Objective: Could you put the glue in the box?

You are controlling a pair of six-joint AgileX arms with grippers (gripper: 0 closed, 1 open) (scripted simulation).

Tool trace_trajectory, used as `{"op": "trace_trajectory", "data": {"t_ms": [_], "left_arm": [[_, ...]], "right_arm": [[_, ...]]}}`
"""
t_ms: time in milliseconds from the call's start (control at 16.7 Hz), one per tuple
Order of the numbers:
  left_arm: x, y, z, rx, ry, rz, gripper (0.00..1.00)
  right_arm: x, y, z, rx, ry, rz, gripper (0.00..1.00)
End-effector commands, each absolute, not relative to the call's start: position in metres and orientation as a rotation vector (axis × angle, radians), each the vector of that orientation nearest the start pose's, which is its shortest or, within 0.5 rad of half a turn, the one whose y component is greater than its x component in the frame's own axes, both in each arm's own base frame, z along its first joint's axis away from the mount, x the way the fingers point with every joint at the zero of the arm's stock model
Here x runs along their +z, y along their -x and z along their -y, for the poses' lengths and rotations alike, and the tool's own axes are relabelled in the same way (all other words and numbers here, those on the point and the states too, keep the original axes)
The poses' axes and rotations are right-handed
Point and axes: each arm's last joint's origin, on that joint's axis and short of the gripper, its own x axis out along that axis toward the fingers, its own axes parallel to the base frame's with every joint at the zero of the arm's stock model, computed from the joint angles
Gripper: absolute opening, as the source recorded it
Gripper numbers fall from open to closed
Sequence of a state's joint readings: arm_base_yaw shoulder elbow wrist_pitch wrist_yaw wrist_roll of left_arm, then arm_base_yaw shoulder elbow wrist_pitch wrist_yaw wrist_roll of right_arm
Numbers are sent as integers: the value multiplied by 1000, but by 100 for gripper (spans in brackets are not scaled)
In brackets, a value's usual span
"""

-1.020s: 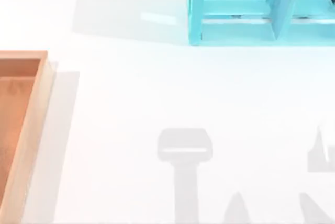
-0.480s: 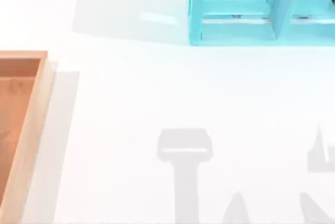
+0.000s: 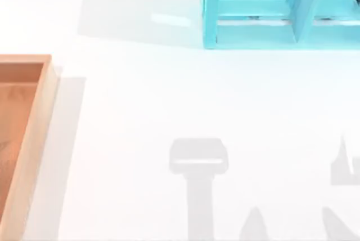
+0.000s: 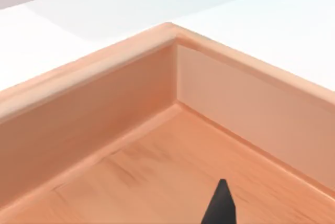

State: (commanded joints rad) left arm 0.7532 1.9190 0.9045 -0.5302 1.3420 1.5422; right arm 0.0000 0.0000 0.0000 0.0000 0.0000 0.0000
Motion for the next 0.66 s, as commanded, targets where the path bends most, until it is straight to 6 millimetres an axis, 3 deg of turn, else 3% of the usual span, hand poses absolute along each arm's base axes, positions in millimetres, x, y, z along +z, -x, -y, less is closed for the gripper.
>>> {"op": "trace_trajectory", "data": {"t_ms": [300,660], "left_arm": [[96,-237,-183,-802,-91,-218,98],[96,-237,-183,-802,-91,-218,100]], "right_arm": [[160,-106,1,0,0,0,100],[160,-106,1,0,0,0,100]]}}
